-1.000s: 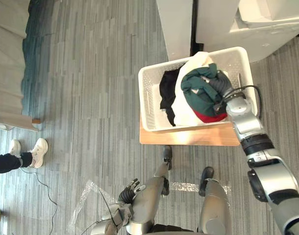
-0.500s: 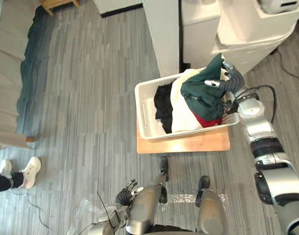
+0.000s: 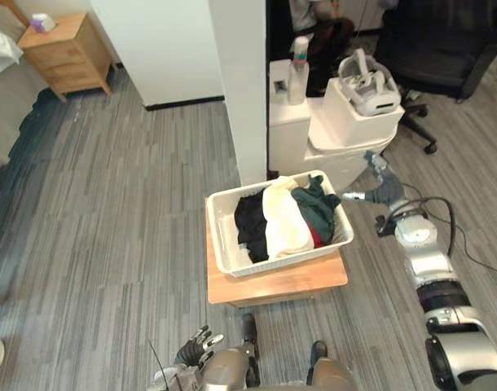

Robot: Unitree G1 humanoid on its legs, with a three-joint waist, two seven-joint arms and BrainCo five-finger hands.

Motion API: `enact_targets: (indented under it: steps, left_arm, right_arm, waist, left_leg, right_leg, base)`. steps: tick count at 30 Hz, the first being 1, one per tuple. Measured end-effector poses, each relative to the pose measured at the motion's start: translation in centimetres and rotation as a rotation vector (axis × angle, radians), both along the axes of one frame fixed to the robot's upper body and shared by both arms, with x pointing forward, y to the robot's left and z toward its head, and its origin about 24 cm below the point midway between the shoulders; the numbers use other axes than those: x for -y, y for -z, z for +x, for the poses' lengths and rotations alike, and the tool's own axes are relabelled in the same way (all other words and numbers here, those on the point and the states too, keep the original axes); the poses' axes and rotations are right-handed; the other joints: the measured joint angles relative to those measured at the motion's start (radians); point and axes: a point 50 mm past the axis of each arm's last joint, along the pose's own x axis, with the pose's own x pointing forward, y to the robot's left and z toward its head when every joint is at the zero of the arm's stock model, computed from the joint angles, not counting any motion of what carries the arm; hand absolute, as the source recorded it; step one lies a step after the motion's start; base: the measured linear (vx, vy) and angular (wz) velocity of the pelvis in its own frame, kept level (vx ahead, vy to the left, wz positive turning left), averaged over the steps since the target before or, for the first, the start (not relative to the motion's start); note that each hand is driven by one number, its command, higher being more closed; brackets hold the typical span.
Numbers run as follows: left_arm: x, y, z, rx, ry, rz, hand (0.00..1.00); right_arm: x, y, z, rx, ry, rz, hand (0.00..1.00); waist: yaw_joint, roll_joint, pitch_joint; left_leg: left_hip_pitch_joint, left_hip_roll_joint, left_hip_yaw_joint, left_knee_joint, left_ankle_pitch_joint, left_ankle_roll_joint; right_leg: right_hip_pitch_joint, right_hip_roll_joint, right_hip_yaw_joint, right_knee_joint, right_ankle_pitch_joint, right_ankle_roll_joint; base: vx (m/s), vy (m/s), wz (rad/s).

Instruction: Tidy the bed and pick cloth on bed and put in laundry

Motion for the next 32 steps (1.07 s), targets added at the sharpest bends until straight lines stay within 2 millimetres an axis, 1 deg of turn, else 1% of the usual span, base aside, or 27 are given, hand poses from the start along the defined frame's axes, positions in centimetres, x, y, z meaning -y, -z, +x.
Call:
enact_targets:
  steps: [1, 2, 3, 5, 9, 11, 12, 13, 14, 15, 17, 19, 21, 24, 27, 28, 30, 32]
  left_arm:
    - [-0.1, 0.1, -0.2, -0.007, -0.007, 0.003, 0.00]
    - [-0.4, 0.2, -0.4, -0.010, -0.020, 0.012, 0.00]
    - [-0.7, 0.3, -0.6, -0.017, -0.029, 0.018, 0.00]
    - [-0.9, 0.5, -0.9, -0.030, -0.036, 0.024, 0.00]
    - [-1.1, 0.7, -1.3, -0.037, -0.045, 0.032, 0.00]
    - [-1.2, 0.8, -1.5, -0.036, -0.054, 0.036, 0.00]
    - [-1.1, 0.8, -1.5, -0.037, -0.056, 0.034, 0.00]
    - [-1.0, 0.8, -1.6, -0.038, -0.059, 0.033, 0.00]
    - [-1.1, 0.9, -1.8, -0.039, -0.069, 0.035, 0.00]
    - [-1.3, 1.0, -1.9, -0.042, -0.080, 0.038, 0.00]
    - [-1.3, 1.2, -2.4, -0.052, -0.119, 0.031, 0.00]
    - [-1.3, 1.3, -2.6, -0.058, -0.132, 0.028, 0.00]
    - [-1.4, 1.4, -2.8, -0.066, -0.151, 0.023, 0.00]
    - [-1.5, 1.6, -3.2, -0.081, -0.182, 0.018, 0.00]
    - [-1.4, 1.8, -3.6, -0.096, -0.198, 0.014, 0.00]
    - [-1.4, 1.8, -3.6, -0.097, -0.198, 0.014, 0.00]
    - [-1.4, 1.9, -3.6, -0.106, -0.198, 0.013, 0.00]
    - [-1.4, 2.0, -3.6, -0.111, -0.197, 0.012, 0.00]
  right_arm:
    - [0.1, 0.5, 0.0, -0.024, 0.009, -0.027, 0.00]
    - [0.5, 1.5, -0.2, -0.077, 0.033, -0.063, 0.00]
    - [1.1, 2.5, -0.4, -0.131, 0.062, -0.069, 0.00]
    - [1.8, 3.5, -0.9, -0.186, 0.104, -0.045, 0.00]
    - [3.8, 6.1, -3.0, -0.271, 0.221, 0.105, 0.00]
    - [4.7, 7.9, -4.6, -0.306, 0.303, 0.237, 0.00]
    - [4.8, 8.4, -5.0, -0.310, 0.325, 0.280, 0.00]
    - [4.8, 9.6, -6.1, -0.325, 0.369, 0.369, 0.00]
    - [4.6, 11.0, -7.2, -0.344, 0.413, 0.450, 0.00]
    - [4.5, 11.8, -7.8, -0.357, 0.438, 0.490, 0.00]
    - [4.1, 15.1, -11.1, -0.428, 0.556, 0.613, 0.00]
    - [3.7, 16.9, -13.0, -0.465, 0.616, 0.685, 0.00]
    - [2.8, 19.0, -15.6, -0.515, 0.694, 0.771, 0.00]
    - [1.4, 20.6, -17.7, -0.561, 0.739, 0.840, 0.00]
    - [-0.8, 22.5, -20.5, -0.655, 0.777, 0.887, 0.00]
    - [-1.2, 22.8, -20.9, -0.670, 0.780, 0.896, 0.00]
    - [-2.6, 23.6, -22.3, -0.727, 0.795, 0.924, 0.00]
    - [-3.0, 23.8, -22.9, -0.744, 0.797, 0.933, 0.00]
  waist:
    - [-0.004, -0.002, -0.001]
    - [-0.006, -0.007, -0.004]
    - [-0.006, -0.011, -0.007]
    - [-0.007, -0.015, -0.012]
    - [-0.009, -0.023, -0.029]
    - [-0.012, -0.025, -0.043]
    - [-0.013, -0.026, -0.042]
    - [-0.018, -0.026, -0.042]
    - [-0.033, -0.027, -0.043]
    - [-0.036, -0.028, -0.044]
    - [-0.051, -0.027, -0.061]
    - [-0.063, -0.025, -0.065]
    - [-0.072, -0.023, -0.066]
    - [-0.086, -0.024, -0.072]
    - [-0.085, -0.025, -0.090]
    - [-0.085, -0.025, -0.090]
    - [-0.084, -0.026, -0.091]
    - [-0.085, -0.027, -0.092]
  left_leg:
    - [0.003, 0.000, 0.002, 0.000, -0.001, 0.002]
    - [0.011, -0.001, 0.006, 0.000, -0.005, 0.006]
    - [0.016, -0.002, 0.013, 0.000, -0.010, 0.005]
    - [0.017, -0.002, 0.021, 0.000, -0.013, 0.008]
    - [0.025, -0.007, 0.025, 0.000, -0.023, 0.011]
    - [0.034, -0.010, 0.034, 0.000, -0.030, 0.012]
    - [0.039, -0.010, 0.038, -0.001, -0.032, 0.010]
    - [0.054, -0.011, 0.046, -0.001, -0.037, 0.007]
    - [0.067, -0.011, 0.049, -0.001, -0.042, 0.004]
    - [0.073, -0.011, 0.051, -0.001, -0.043, 0.003]
    - [0.079, -0.008, 0.066, -0.001, -0.051, -0.005]
    - [0.082, -0.006, 0.071, -0.001, -0.052, -0.007]
    - [0.094, -0.002, 0.074, -0.002, -0.056, -0.011]
    - [0.107, 0.000, 0.073, -0.002, -0.064, -0.018]
    - [0.109, 0.000, 0.071, -0.002, -0.069, -0.022]
    - [0.110, 0.000, 0.070, -0.002, -0.070, -0.021]
    - [0.118, 0.000, 0.066, -0.002, -0.076, -0.014]
    - [0.118, -0.004, 0.066, -0.002, -0.079, -0.012]
  right_leg:
    - [0.004, 0.000, 0.001, -0.003, 0.000, 0.000]
    - [0.012, 0.000, 0.005, -0.007, 0.000, 0.000]
    - [0.015, -0.001, 0.013, -0.012, 0.000, 0.000]
    - [0.016, 0.000, 0.022, -0.021, 0.000, 0.000]
    - [0.030, -0.003, 0.027, -0.037, 0.001, -0.001]
    - [0.035, -0.005, 0.036, -0.037, 0.004, -0.006]
    - [0.040, -0.006, 0.041, -0.038, 0.004, -0.006]
    - [0.051, -0.006, 0.050, -0.040, 0.005, -0.003]
    - [0.062, -0.007, 0.052, -0.041, 0.003, -0.001]
    - [0.067, -0.007, 0.053, -0.042, 0.002, 0.000]
    - [0.067, -0.005, 0.064, -0.048, 0.000, -0.001]
    - [0.068, -0.003, 0.068, -0.050, -0.001, -0.003]
    - [0.076, 0.003, 0.074, -0.051, -0.005, -0.009]
    - [0.083, 0.008, 0.069, -0.052, -0.018, -0.018]
    - [0.088, 0.009, 0.063, -0.051, -0.027, -0.021]
    - [0.091, 0.008, 0.061, -0.051, -0.028, -0.021]
    - [0.100, 0.004, 0.056, -0.052, -0.032, -0.018]
    - [0.100, 0.000, 0.056, -0.052, -0.034, -0.016]
  base:
    - [0.04, 0.015, -0.05]
    - [0.04, 0.013, -0.12]
    - [0.04, 0.012, -0.14]
    - [0.04, 0.005, -0.13]
    - [0.06, 0.006, -0.04]
    - [0.11, 0.012, -0.11]
    - [0.11, 0.012, -0.19]
    - [0.09, 0.005, -0.17]
    - [0.08, 0.003, -0.15]
    - [0.08, -0.002, -0.16]
    - [0.07, -0.005, -0.19]
    - [0.05, -0.009, -0.13]
    - [0.05, -0.018, -0.09]
    - [0.00, -0.006, 0.01]
    - [0.01, -0.005, 0.03]
    - [0.03, 0.002, 0.07]
    - [0.03, 0.008, 0.06]
    - [0.00, 0.000, 0.00]
